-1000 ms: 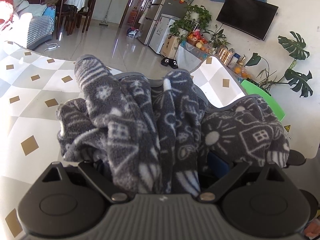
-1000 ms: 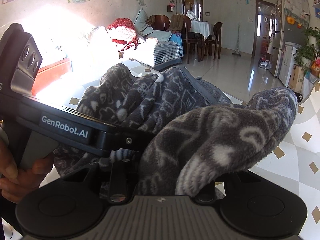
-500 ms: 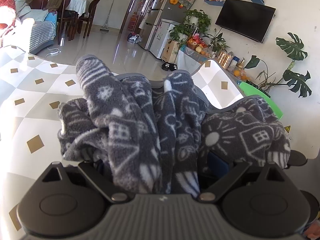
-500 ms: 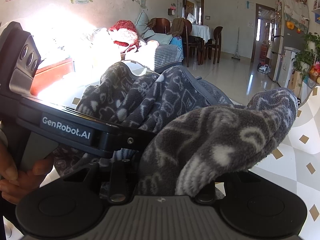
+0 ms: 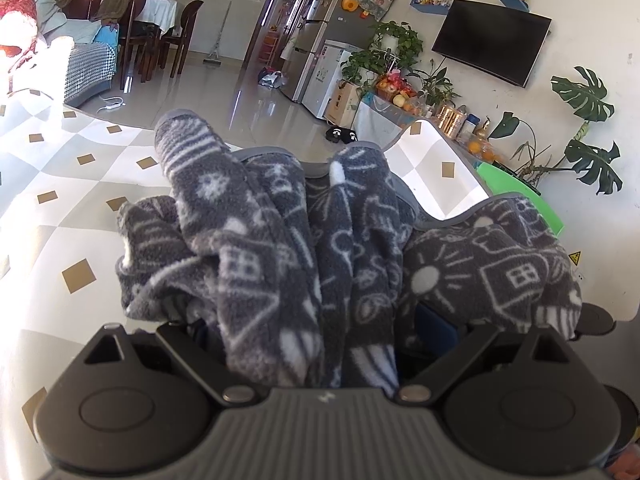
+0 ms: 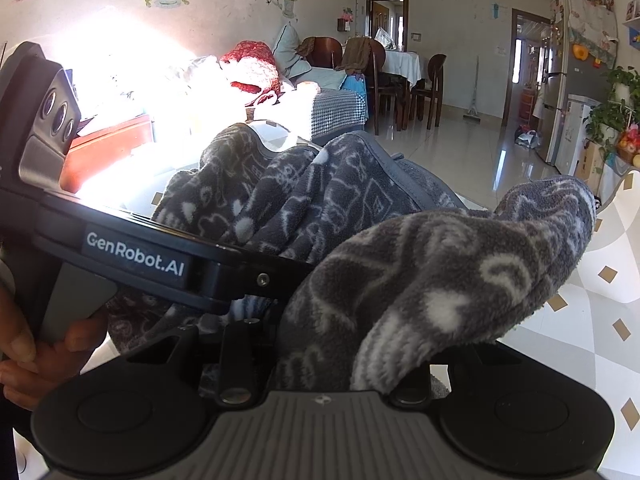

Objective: Fold clothes

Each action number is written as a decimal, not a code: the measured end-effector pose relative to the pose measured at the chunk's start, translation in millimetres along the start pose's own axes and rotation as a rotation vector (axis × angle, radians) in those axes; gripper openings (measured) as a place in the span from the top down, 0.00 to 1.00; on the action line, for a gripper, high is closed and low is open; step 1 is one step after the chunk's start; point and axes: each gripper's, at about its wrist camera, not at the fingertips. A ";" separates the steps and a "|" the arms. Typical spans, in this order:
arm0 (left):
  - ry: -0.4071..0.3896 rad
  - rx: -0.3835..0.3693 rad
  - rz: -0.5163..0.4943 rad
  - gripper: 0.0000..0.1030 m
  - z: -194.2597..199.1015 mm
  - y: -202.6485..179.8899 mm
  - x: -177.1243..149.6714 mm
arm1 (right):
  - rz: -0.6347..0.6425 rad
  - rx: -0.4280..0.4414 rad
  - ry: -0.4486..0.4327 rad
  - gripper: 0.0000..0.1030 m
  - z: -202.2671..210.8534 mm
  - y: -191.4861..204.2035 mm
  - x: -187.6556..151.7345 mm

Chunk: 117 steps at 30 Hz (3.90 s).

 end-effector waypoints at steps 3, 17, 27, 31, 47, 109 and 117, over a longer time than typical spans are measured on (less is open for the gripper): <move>-0.003 -0.001 0.001 0.08 3.4 1.2 -1.9 | -0.001 0.002 -0.002 0.65 1.6 -2.1 0.3; 0.000 0.002 0.005 0.08 10.3 2.2 -7.7 | 0.002 0.006 0.002 0.65 5.7 -0.7 -4.9; 0.007 -0.001 -0.001 0.07 8.7 0.0 -9.9 | -0.006 0.006 0.004 0.65 5.2 -2.2 -9.7; 0.013 0.002 -0.004 0.07 4.5 -2.1 -12.2 | -0.012 0.006 0.005 0.65 4.6 -3.9 -12.5; 0.010 0.013 -0.026 0.07 -13.3 -19.6 -22.7 | -0.040 0.002 -0.007 0.65 3.7 -15.2 -24.5; 0.128 -0.164 -0.149 0.06 -224.7 -214.3 -17.2 | -0.304 -0.334 0.096 0.60 71.4 -197.3 -115.1; 0.136 -0.055 -0.063 0.03 -246.9 -192.7 -18.7 | -0.509 -0.528 0.396 0.53 76.4 -235.8 -162.7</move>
Point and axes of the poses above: each gripper's, at about its wrist camera, not at the fingertips, and z roughly against the way its jaws point, y to its left, x to its top, and after that the axes turned 13 degrees about z, right-handed
